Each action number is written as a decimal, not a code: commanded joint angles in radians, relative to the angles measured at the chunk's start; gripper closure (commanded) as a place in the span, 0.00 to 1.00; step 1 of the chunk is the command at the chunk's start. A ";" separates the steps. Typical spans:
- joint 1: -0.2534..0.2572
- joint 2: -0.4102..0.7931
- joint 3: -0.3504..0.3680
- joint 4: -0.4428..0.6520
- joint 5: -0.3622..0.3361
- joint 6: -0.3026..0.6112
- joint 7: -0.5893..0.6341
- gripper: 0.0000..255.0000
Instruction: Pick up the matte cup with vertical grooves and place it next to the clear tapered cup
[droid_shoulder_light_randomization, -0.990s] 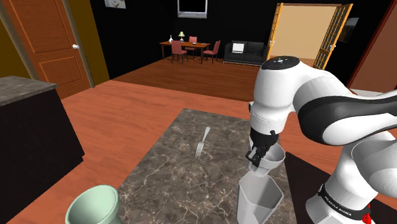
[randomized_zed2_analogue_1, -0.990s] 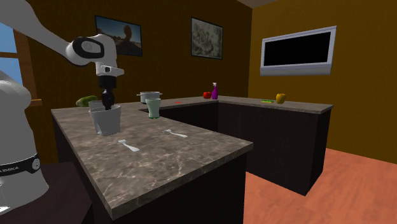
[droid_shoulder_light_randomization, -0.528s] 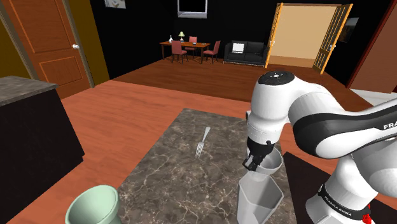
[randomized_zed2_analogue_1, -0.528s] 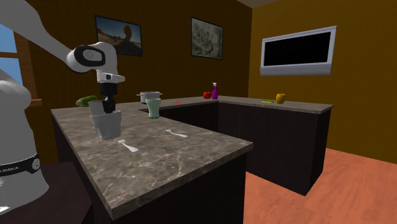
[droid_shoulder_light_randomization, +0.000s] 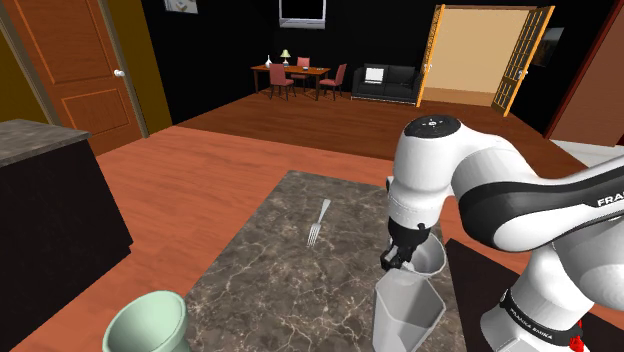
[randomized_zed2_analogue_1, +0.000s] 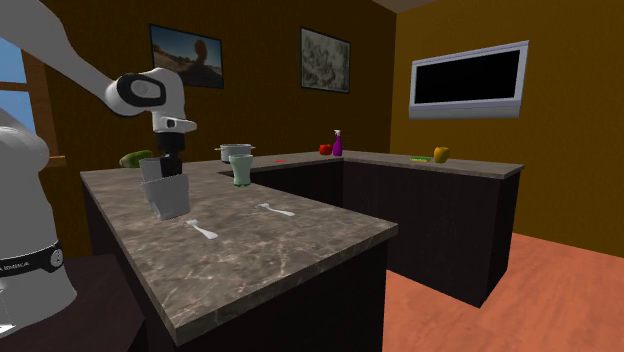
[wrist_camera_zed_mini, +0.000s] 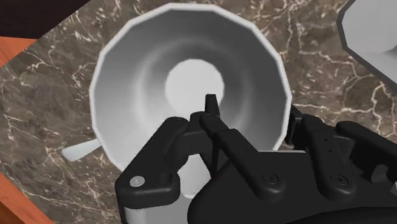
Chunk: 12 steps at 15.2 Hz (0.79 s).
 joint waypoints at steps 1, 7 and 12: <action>-0.002 0.003 0.000 -0.003 -0.001 -0.001 0.000 0.00; 0.005 -0.032 -0.012 0.045 -0.001 -0.083 -0.004 0.00; 0.006 -0.051 -0.021 0.094 -0.004 -0.151 -0.006 0.00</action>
